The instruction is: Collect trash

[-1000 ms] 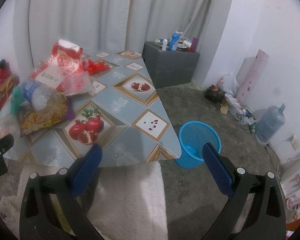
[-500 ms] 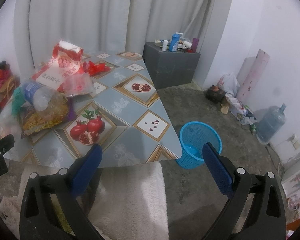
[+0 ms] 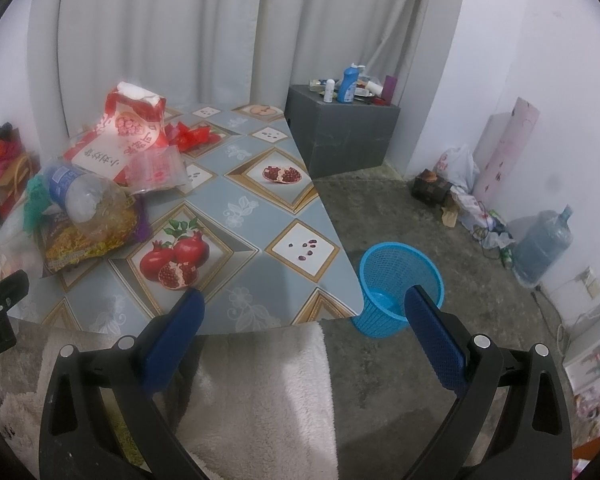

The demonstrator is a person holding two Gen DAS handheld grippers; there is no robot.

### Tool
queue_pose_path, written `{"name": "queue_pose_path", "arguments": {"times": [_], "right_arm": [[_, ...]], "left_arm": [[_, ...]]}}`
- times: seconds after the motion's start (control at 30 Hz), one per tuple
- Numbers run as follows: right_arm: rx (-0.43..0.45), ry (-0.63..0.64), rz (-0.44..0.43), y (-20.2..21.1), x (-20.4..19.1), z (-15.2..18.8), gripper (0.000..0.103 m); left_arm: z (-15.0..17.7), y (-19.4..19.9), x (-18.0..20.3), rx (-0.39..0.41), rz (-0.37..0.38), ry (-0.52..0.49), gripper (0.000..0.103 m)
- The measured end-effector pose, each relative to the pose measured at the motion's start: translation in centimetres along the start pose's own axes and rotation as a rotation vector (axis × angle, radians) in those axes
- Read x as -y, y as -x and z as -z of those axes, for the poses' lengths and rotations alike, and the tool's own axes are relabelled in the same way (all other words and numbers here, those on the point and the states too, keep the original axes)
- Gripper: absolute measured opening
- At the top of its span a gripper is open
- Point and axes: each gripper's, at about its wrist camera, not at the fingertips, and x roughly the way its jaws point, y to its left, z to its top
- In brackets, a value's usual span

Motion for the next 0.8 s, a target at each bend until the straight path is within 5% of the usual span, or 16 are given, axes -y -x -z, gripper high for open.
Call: {"name": "queue_pose_path", "arguments": {"times": [0.8], "right_arm": [[-0.009, 0.005, -0.007, 0.0, -0.4, 0.3, 0.095]], "left_arm": [[1.2, -0.4, -0.2, -0.012, 0.003, 0.001, 0.098]]}}
